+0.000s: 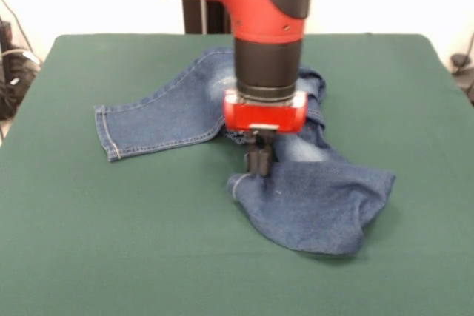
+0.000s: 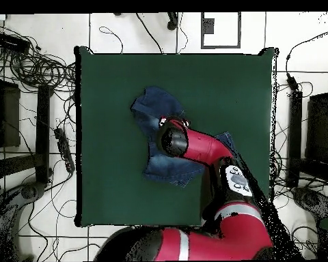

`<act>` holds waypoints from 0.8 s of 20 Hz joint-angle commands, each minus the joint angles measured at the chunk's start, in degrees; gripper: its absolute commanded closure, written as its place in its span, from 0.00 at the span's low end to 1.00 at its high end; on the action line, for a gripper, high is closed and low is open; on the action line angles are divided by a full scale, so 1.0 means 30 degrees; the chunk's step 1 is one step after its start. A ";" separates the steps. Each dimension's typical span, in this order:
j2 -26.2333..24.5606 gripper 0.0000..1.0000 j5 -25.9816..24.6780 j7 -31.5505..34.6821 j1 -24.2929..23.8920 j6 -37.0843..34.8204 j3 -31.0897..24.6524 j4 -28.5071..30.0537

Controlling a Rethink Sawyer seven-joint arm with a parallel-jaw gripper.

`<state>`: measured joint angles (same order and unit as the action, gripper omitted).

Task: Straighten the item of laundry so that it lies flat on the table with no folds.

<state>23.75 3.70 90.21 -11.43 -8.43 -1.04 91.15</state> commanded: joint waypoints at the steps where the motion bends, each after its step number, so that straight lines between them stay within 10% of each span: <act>1: 0.1327 1.00 0.1733 0.4435 0.2541 -0.3915 -0.1391 0.0356; 16: 0.0244 1.00 0.4166 0.5331 0.4671 -0.4113 -0.0630 -0.1399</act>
<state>29.05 11.54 90.21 -0.18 -14.94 -0.63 89.92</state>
